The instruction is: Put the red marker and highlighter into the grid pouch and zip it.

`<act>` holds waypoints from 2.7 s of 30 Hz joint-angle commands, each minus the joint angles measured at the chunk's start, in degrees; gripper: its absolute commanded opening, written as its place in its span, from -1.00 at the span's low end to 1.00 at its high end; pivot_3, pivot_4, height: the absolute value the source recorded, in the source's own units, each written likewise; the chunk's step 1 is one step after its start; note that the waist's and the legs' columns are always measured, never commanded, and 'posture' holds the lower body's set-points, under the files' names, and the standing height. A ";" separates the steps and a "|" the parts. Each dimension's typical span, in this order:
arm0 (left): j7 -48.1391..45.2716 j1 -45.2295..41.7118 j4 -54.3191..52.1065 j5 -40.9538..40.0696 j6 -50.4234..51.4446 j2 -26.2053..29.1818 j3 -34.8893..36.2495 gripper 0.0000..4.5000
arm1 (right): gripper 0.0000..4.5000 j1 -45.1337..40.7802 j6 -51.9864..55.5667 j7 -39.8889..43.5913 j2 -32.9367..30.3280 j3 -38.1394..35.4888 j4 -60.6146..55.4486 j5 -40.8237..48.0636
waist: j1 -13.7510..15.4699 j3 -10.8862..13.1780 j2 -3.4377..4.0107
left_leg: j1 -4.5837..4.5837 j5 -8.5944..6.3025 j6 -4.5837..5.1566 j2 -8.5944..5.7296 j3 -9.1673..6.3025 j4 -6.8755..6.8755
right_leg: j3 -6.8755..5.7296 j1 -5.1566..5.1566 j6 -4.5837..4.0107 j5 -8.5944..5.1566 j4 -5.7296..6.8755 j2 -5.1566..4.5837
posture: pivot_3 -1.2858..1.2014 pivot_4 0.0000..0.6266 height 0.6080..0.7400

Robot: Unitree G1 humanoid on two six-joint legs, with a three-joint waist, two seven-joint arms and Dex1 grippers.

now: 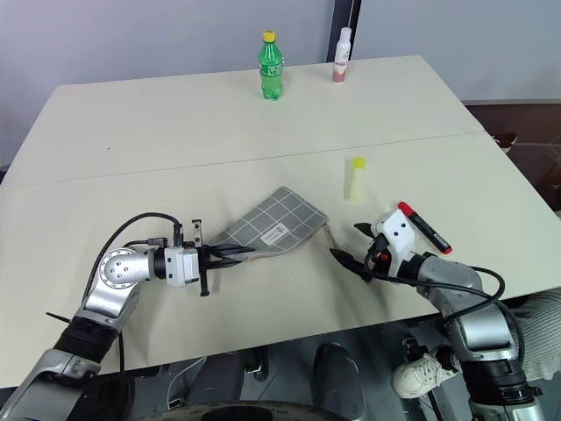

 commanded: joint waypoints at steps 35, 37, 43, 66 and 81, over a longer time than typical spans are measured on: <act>1.12 -0.54 2.11 1.97 -5.35 -0.80 -0.57 -1.00 | -0.99 -5.23 -14.04 10.51 0.18 11.88 -2.29 -5.31 | 0.05 0.00 -0.01 | 0.01 0.00 -0.01 0.05 0.10 -0.09 | -0.02 -0.07 0.00 0.00 -0.03 0.01 | 0.03 -0.52 1.00; 1.04 -0.86 2.52 2.14 -5.73 -0.98 -0.98 -1.00 | -0.99 -6.07 -13.49 12.77 -0.30 12.09 -1.88 -4.31 | 0.05 0.00 -0.01 | 0.01 0.00 -0.01 0.05 0.10 -0.06 | -0.04 -0.05 0.00 0.00 -0.03 0.00 | 0.03 -0.52 1.00; 1.29 -1.65 3.50 2.92 -6.41 -1.54 -1.25 -1.00 | -0.99 -9.18 -7.19 17.87 -0.50 11.94 -3.01 1.53 | 0.06 0.00 -0.01 | 0.01 0.00 0.00 0.05 0.09 -0.03 | -0.06 -0.04 0.00 0.01 -0.03 -0.01 | 0.03 -0.52 1.00; 5.86 -2.86 6.22 7.31 -8.29 -2.70 -2.32 -1.00 | -0.99 -12.67 13.81 19.42 -3.25 7.96 -15.97 20.57 | 0.12 0.00 -0.01 | -0.02 -0.07 0.10 0.11 0.08 0.16 | -0.14 0.02 -0.03 0.03 -0.01 -0.04 | 0.03 -0.52 1.00; 10.55 -4.16 8.17 9.76 -10.56 -2.51 -0.79 -1.00 | 0.70 -5.98 9.69 12.06 -2.84 1.51 -14.56 17.75 | 0.22 0.00 -0.01 | -0.03 -0.08 0.12 0.11 0.08 0.17 | -0.16 0.02 -0.03 0.03 -0.01 -0.04 | 0.03 -0.52 1.00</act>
